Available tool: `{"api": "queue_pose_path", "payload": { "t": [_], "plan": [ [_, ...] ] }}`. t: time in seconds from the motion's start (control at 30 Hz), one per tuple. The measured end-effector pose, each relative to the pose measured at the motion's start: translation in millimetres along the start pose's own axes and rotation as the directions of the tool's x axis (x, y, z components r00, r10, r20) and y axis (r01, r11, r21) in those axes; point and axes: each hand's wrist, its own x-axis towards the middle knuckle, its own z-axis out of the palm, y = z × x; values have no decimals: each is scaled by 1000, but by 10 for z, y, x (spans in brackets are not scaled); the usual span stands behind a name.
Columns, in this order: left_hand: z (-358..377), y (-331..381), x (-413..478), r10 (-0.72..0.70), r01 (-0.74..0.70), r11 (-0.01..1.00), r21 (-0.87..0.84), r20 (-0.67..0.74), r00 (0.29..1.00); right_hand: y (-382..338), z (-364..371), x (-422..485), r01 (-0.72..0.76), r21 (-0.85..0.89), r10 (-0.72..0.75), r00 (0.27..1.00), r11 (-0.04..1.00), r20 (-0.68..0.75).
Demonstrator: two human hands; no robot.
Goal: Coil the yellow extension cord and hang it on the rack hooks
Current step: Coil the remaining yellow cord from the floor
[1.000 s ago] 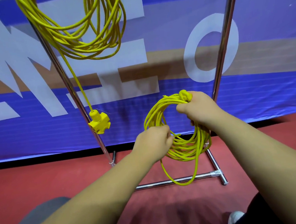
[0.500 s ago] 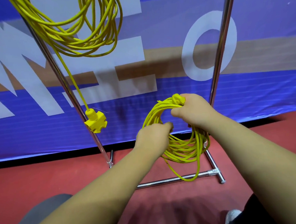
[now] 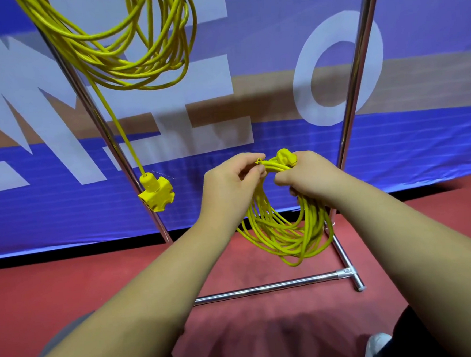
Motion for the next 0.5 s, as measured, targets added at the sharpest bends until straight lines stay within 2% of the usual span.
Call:
{"api": "queue_pose_path", "payload": {
  "t": [0.1, 0.17, 0.23, 0.3, 0.4, 0.5],
  "plan": [
    [8, 55, 40, 107, -106, 994, -16, 32, 994, 4, 50, 6, 65, 58, -67, 997, 996, 44],
    [11, 81, 69, 251, -261, 961, 88, 111, 962, 10, 80, 3, 109, 53, -110, 994, 993, 16],
    [10, 106, 77, 314, -346, 924, 162, 195, 929, 16, 105, 1, 154, -6, -155, 987, 988, -36],
    [-22, 131, 96, 284, -327, 929, 176, 232, 930, 0, 113, -22, 175, -69, -180, 982, 982, -64],
    [-173, 79, 215, 190, -264, 934, 241, 292, 937, -28, 80, -59, 180, -15, -181, 981, 984, -63],
    [-329, -160, 321, -55, -164, 884, 437, 446, 894, -83, 28, -117, 182, 62, -181, 983, 981, -19]
  ]
}}
